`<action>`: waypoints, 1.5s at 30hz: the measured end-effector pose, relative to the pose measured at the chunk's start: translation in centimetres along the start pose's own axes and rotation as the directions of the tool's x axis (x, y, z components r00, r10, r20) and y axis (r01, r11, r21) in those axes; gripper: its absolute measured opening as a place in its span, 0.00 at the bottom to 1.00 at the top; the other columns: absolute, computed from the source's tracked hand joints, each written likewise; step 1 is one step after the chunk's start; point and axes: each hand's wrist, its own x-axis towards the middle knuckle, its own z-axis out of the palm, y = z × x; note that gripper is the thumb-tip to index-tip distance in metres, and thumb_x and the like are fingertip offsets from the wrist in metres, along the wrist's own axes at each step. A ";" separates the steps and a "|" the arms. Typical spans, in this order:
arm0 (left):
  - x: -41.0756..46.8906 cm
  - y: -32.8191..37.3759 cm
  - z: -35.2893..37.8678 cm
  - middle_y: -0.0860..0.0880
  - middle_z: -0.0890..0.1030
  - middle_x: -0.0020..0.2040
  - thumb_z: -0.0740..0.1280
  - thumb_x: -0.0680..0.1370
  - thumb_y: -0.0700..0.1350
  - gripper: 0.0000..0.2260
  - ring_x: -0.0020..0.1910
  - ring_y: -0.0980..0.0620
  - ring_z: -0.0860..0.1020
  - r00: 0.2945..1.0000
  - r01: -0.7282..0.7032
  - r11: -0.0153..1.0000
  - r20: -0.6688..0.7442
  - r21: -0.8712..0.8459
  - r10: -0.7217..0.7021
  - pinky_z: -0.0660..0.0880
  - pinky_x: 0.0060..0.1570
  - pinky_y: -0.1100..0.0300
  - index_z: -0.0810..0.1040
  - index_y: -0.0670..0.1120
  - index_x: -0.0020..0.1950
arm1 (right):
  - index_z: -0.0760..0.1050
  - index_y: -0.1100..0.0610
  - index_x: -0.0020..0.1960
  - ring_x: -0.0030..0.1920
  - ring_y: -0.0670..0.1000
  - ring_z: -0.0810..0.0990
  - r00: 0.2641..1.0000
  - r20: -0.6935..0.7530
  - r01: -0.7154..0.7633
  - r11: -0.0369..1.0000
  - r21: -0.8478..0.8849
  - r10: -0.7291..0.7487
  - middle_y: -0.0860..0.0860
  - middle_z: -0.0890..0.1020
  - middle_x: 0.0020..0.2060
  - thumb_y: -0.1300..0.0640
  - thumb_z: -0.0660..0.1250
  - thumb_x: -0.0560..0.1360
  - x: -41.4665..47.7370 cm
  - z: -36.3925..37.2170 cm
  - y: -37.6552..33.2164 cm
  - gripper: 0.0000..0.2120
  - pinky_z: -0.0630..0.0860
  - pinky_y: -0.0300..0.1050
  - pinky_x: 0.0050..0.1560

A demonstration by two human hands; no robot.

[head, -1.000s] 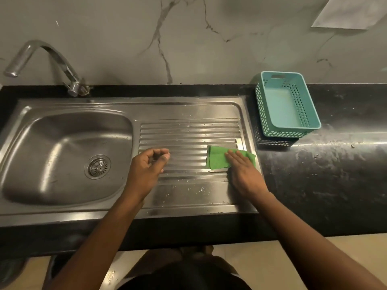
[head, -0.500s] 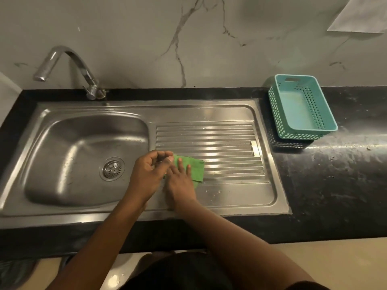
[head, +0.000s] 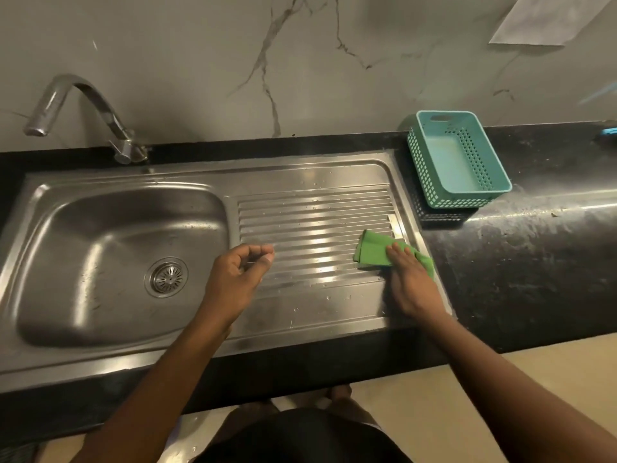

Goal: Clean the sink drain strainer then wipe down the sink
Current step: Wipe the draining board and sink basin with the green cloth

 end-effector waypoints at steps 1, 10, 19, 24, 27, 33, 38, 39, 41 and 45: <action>-0.1 -0.2 -0.1 0.56 0.88 0.55 0.73 0.80 0.49 0.06 0.57 0.54 0.86 1.000 -0.004 1.000 0.005 -0.001 0.004 0.83 0.58 0.47 0.87 0.60 0.54 | 0.62 0.54 0.82 0.83 0.55 0.55 0.998 -0.027 -0.063 0.998 0.017 0.063 0.53 0.61 0.82 0.57 0.54 0.86 0.1 0.5 -0.9 0.24 0.46 0.49 0.82; 0.2 -0.5 -0.6 0.54 0.89 0.52 0.73 0.81 0.45 0.06 0.53 0.53 0.87 1.000 -0.017 0.999 -0.015 -0.032 0.016 0.83 0.50 0.56 0.87 0.57 0.52 | 0.48 0.58 0.85 0.84 0.59 0.41 0.995 0.101 0.016 0.999 0.041 -0.020 0.56 0.46 0.84 0.60 0.54 0.80 -3.6 8.1 -15.8 0.34 0.40 0.59 0.83; 0.8 0.2 0.0 0.53 0.89 0.53 0.73 0.80 0.47 0.05 0.55 0.53 0.87 0.999 -0.038 0.998 0.003 -0.043 0.038 0.82 0.54 0.54 0.87 0.56 0.53 | 0.60 0.56 0.82 0.83 0.57 0.58 0.838 0.259 0.488 0.872 0.039 -0.480 0.55 0.64 0.81 0.59 0.59 0.80 -3.5 9.3 -20.5 0.30 0.54 0.56 0.82; 1.5 -0.1 0.5 0.55 0.89 0.53 0.72 0.80 0.48 0.05 0.55 0.54 0.87 0.998 -0.044 0.998 0.046 -0.036 0.046 0.81 0.48 0.63 0.87 0.58 0.53 | 0.62 0.53 0.82 0.83 0.52 0.57 0.951 0.091 0.296 0.955 0.016 -0.297 0.49 0.64 0.81 0.57 0.56 0.85 -2.4 4.8 -9.8 0.26 0.49 0.43 0.81; 1.6 -0.2 0.1 0.55 0.89 0.55 0.73 0.78 0.54 0.07 0.55 0.54 0.87 0.997 -0.057 0.998 0.054 -0.026 0.058 0.81 0.48 0.62 0.87 0.59 0.55 | 0.63 0.52 0.82 0.83 0.51 0.57 0.995 0.023 0.101 0.995 0.009 -0.101 0.48 0.64 0.81 0.52 0.54 0.87 -2.4 1.4 -3.9 0.23 0.48 0.42 0.78; 1.8 -0.7 -1.4 0.54 0.89 0.54 0.73 0.75 0.59 0.10 0.55 0.53 0.87 0.997 -0.066 0.997 0.028 -0.045 0.068 0.82 0.48 0.58 0.87 0.60 0.54 | 0.57 0.57 0.83 0.84 0.56 0.50 0.982 -0.052 -0.179 0.984 0.017 0.180 0.54 0.56 0.83 0.56 0.52 0.87 -2.4 2.6 -4.0 0.25 0.48 0.54 0.83; 1.8 -0.8 -2.1 0.52 0.89 0.54 0.73 0.73 0.59 0.11 0.54 0.51 0.87 0.999 -0.049 0.996 0.006 -0.071 0.050 0.82 0.49 0.55 0.87 0.59 0.53 | 0.54 0.57 0.84 0.84 0.59 0.47 0.996 0.048 -0.079 0.996 0.038 0.078 0.55 0.53 0.84 0.61 0.56 0.81 -4.6 7.3 -13.3 0.31 0.48 0.61 0.83; 1.8 -0.7 -2.1 0.52 0.89 0.53 0.73 0.74 0.57 0.10 0.54 0.51 0.87 0.999 -0.046 0.996 0.001 -0.074 0.046 0.82 0.49 0.55 0.87 0.58 0.52 | 0.54 0.57 0.84 0.84 0.59 0.46 0.995 0.096 -0.007 0.999 0.044 0.003 0.55 0.53 0.84 0.61 0.55 0.80 -5.2 8.4 -15.7 0.32 0.46 0.62 0.83; 1.8 -0.7 -2.0 0.51 0.89 0.53 0.73 0.76 0.53 0.07 0.54 0.51 0.87 0.999 -0.038 0.996 -0.006 -0.079 0.038 0.81 0.49 0.55 0.87 0.56 0.52 | 0.51 0.56 0.84 0.84 0.59 0.43 0.973 0.180 0.143 0.989 0.038 -0.147 0.55 0.51 0.84 0.60 0.55 0.79 -6.2 10.5 -20.3 0.34 0.43 0.61 0.83; 1.7 -0.6 -2.0 0.51 0.89 0.53 0.73 0.76 0.54 0.09 0.55 0.51 0.87 0.999 -0.044 0.998 0.007 -0.052 0.044 0.82 0.52 0.53 0.87 0.55 0.54 | 0.50 0.56 0.85 0.84 0.59 0.42 0.916 0.277 0.298 0.954 0.008 -0.289 0.54 0.51 0.85 0.55 0.57 0.81 -6.4 12.0 -23.4 0.34 0.40 0.60 0.82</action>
